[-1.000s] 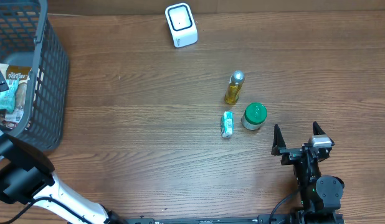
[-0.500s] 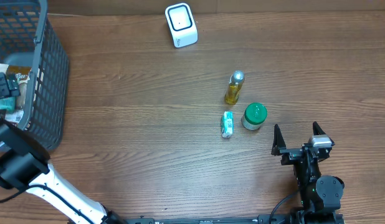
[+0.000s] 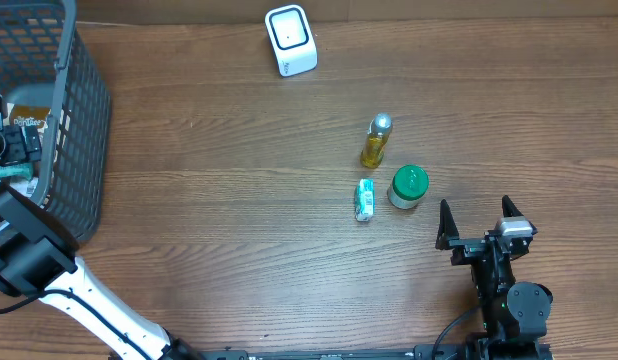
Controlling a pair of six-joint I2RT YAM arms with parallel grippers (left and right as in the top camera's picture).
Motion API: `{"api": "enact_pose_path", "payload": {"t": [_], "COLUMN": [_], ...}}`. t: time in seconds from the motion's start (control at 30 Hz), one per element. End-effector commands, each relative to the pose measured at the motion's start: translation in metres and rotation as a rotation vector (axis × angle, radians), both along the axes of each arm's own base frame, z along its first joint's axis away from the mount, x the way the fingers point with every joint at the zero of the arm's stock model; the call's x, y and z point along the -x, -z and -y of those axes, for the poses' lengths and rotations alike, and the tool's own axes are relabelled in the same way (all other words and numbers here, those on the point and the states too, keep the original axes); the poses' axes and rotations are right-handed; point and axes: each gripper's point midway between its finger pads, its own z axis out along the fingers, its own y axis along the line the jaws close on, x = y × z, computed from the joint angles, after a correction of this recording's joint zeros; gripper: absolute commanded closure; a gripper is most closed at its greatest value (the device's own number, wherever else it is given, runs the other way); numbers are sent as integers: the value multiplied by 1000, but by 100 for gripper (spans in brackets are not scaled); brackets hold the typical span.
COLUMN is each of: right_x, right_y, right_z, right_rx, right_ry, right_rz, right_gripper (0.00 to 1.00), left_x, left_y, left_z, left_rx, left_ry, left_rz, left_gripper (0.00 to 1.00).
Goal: Scan the item barcode
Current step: 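Reach the left gripper into the basket and grasp the brown PanTree wipes bag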
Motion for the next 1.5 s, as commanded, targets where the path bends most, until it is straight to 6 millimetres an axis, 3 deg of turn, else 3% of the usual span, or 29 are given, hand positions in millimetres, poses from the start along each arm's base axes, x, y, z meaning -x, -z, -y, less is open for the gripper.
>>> {"api": "enact_pose_path", "payload": {"t": [0.0, 0.33, 0.7, 0.8, 0.83, 0.9, 0.93, 1.03, 1.13, 1.23, 1.33, 1.47], "right_x": [0, 0, 0, 0, 0, 0, 0, 0, 0, 0, 0, 0], "right_y": [2, 2, 2, 2, 2, 2, 2, 2, 2, 2, 2, 2], "right_z": [-2, -2, -2, -2, -2, -2, -2, -2, -2, -2, -2, -2], "right_rx": [3, 3, 3, 3, 3, 3, 3, 3, 3, 3, 3, 3], "right_ry": [-8, -8, -8, -8, -8, -8, -8, -8, -8, -8, -8, -8], "right_rz": [2, 2, 3, 2, 2, 2, 2, 2, 3, 3, 3, 2], "right_gripper": [0, 0, 0, 0, 0, 0, 0, 0, 0, 0, 0, 0], "left_x": [-4, -2, 15, 21, 21, 22, 22, 19, 7, -9, -26, -48], "left_y": [11, 24, 74, 83, 83, 83, 83, 77, 54, 17, -31, -116], "left_z": [7, 10, 25, 30, 31, 32, 33, 34, 32, 24, 19, 17], "left_rx": [30, 46, 86, 102, 104, 109, 112, 131, 146, 119, 66, -30], "left_ry": [37, 40, 65, 67, 67, 67, 67, 41, 7, -22, -23, -36], "left_rz": [-2, -11, -70, -88, -90, -95, -96, -79, -22, 41, 117, 279], "left_gripper": [1, 0, 0, 16, 26, 64, 73, 75, 70, 68, 68, 68]}}
